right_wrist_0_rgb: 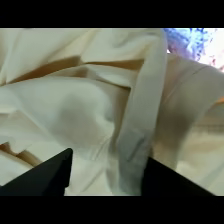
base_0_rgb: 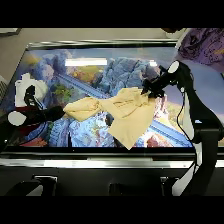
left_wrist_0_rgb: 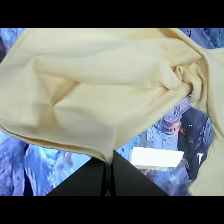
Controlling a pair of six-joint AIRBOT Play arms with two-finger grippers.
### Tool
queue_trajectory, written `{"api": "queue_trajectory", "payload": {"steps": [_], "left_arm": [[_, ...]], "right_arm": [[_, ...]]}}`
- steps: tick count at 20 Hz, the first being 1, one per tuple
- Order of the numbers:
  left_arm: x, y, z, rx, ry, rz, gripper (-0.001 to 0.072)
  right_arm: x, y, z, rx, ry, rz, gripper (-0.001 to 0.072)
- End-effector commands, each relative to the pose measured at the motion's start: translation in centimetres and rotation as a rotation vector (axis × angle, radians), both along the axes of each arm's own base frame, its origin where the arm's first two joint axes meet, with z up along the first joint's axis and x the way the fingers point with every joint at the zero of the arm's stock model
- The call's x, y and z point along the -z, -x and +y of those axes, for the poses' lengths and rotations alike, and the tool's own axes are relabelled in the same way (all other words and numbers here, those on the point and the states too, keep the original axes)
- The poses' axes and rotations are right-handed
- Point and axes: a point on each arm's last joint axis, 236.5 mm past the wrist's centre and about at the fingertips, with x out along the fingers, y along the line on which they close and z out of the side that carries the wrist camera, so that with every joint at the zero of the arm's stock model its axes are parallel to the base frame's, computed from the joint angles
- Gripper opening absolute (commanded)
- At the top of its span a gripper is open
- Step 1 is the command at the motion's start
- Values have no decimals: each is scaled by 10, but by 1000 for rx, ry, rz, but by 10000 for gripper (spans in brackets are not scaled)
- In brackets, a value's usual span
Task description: Fold the clothes and pants, and hang the long-sleeved shirts on hangers.
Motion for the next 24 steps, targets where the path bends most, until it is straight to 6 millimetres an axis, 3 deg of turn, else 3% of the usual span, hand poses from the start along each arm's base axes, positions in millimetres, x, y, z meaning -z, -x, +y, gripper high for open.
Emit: {"api": "queue_trajectory", "payload": {"steps": [1,3,5,7,9,12,15,18,24], "left_arm": [[12,-2,-6,-5,4,14,14],[11,-2,-8,-9,17,16,15],[11,-1,-8,-8,19,20,15],[11,0,-9,-6,19,23,16],[11,0,-9,-7,22,23,16],[10,0,-11,-12,38,24,16],[9,-1,-12,-14,44,25,15],[9,-1,-13,-34,60,34,15],[9,-1,-13,-37,65,35,16]], "right_arm": [[-1,17,-17,-36,-17,63,527],[-28,35,-60,-78,-17,63,520],[-52,48,-101,-11,-25,38,460],[-55,67,-126,61,-50,4,466],[-39,103,-112,123,-184,23,564],[-7,153,-61,150,-371,46,562],[20,179,-31,184,-449,66,561],[40,191,-21,174,-418,81,558],[55,177,3,152,-324,31,557]]}}
